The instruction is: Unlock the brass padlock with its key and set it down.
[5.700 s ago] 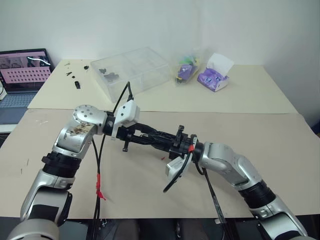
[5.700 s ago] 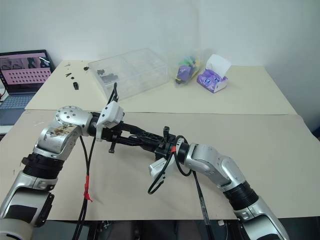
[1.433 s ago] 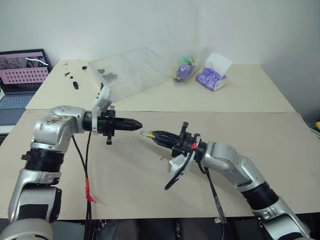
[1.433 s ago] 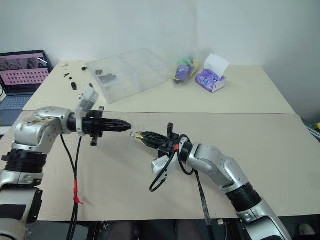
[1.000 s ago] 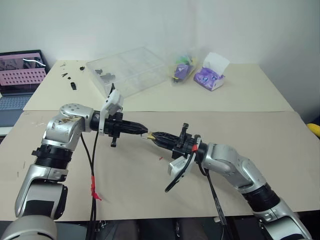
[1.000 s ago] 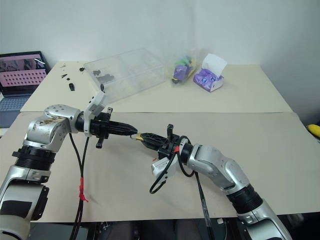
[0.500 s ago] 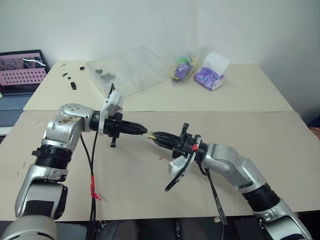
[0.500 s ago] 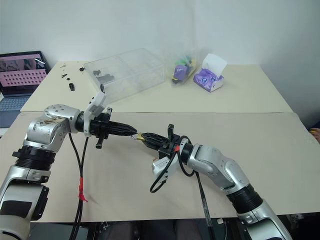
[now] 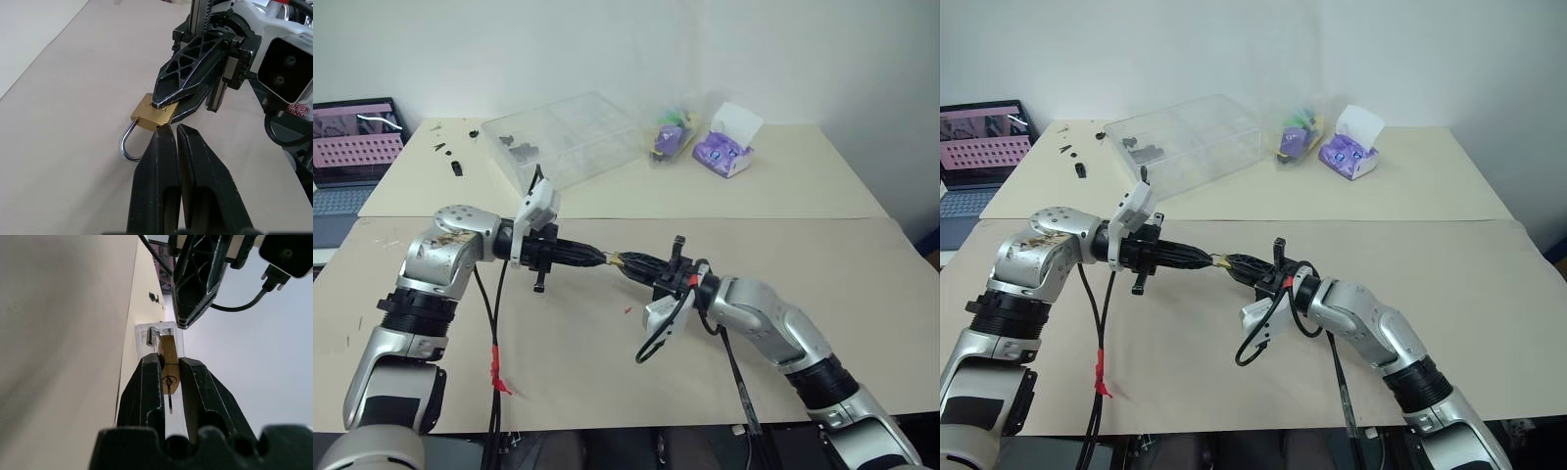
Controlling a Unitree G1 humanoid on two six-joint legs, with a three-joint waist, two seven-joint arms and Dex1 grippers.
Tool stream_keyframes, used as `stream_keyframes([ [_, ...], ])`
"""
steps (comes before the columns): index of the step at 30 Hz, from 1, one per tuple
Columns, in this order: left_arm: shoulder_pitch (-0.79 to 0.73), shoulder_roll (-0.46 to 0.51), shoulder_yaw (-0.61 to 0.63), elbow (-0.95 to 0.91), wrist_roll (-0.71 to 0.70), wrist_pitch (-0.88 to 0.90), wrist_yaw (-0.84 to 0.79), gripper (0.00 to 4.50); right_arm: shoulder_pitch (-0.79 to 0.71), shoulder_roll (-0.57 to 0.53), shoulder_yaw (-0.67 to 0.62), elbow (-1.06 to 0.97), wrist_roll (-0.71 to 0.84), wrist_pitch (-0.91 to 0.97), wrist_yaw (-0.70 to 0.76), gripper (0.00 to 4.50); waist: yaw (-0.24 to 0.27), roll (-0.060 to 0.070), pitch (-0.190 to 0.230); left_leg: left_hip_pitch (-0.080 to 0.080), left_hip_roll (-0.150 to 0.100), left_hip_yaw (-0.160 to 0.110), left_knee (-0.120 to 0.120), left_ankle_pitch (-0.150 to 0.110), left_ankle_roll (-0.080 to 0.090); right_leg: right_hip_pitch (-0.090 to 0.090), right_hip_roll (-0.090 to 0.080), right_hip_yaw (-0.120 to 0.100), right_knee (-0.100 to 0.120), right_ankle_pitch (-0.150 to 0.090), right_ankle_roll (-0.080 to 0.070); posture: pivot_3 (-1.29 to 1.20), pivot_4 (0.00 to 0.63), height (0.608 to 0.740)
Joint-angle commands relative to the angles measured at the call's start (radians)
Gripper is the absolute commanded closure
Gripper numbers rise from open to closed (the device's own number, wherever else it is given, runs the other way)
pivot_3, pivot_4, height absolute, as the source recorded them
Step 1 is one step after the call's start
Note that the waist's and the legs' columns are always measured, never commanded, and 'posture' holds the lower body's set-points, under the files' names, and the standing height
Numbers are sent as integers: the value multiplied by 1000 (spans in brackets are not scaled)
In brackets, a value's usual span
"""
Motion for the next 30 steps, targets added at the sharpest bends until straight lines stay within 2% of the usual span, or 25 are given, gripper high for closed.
stream_keyframes([
  [1, -10, -2, 21, -20, -14, -4, 1, 4318, -32, 1, -56, -64, 62, 28, 14, 4255, 0, 0, 0, 0, 0, 0, 0, 0, 0, 0, 0, 0, 0, 0, 0, 0, 150, 740],
  [15, -7, -11, 24, -21, -15, -8, 8, 4318, -10, -8, -65, -129, 111, 43, 56, 4255, 0, 0, 0, 0, 0, 0, 0, 0, 0, 0, 0, 0, 0, 0, 0, 0, 150, 740],
  [30, -7, -11, 28, -62, -34, 25, 15, 4318, -19, -25, -59, -28, 25, 39, -5, 4255, 0, 0, 0, 0, 0, 0, 0, 0, 0, 0, 0, 0, 0, 0, 0, 0, 150, 740],
])
